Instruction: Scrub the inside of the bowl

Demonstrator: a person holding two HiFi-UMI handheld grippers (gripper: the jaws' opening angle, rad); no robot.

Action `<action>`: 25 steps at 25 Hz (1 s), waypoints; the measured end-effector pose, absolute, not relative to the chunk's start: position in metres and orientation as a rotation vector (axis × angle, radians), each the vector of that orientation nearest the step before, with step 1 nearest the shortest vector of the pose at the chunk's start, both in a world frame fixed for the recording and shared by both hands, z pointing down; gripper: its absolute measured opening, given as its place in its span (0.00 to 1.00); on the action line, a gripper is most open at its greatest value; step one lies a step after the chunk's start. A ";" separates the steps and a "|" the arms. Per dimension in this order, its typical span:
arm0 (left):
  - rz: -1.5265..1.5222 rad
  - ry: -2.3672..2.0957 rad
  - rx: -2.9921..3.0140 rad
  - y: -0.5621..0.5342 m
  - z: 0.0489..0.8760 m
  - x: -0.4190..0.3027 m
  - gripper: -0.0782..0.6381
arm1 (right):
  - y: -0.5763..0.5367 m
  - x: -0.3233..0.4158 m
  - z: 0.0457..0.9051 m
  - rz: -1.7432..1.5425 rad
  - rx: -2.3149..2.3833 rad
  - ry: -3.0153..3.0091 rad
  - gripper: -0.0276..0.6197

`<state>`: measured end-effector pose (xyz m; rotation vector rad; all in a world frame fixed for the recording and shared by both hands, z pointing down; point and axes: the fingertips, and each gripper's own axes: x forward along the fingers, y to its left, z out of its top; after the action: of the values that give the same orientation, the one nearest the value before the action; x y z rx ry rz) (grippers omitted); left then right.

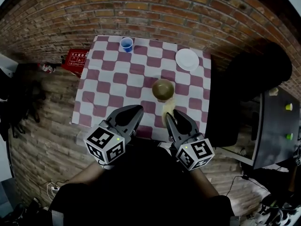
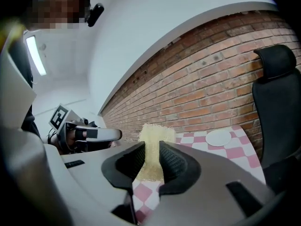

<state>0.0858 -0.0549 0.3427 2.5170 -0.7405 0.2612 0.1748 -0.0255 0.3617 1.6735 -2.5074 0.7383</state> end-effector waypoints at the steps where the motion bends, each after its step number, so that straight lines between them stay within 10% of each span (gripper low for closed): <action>1: 0.254 -0.738 2.512 -0.059 0.343 0.083 0.14 | -0.030 0.175 0.363 0.751 1.683 -2.495 0.20; 25: 0.552 -0.564 2.085 -0.148 0.565 0.132 0.23 | -0.132 0.192 0.554 0.298 0.849 -1.740 0.20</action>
<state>0.1316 -0.1476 0.5654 2.0852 -0.5642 0.5517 0.1921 -0.1324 0.5536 0.8489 -1.7399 0.2980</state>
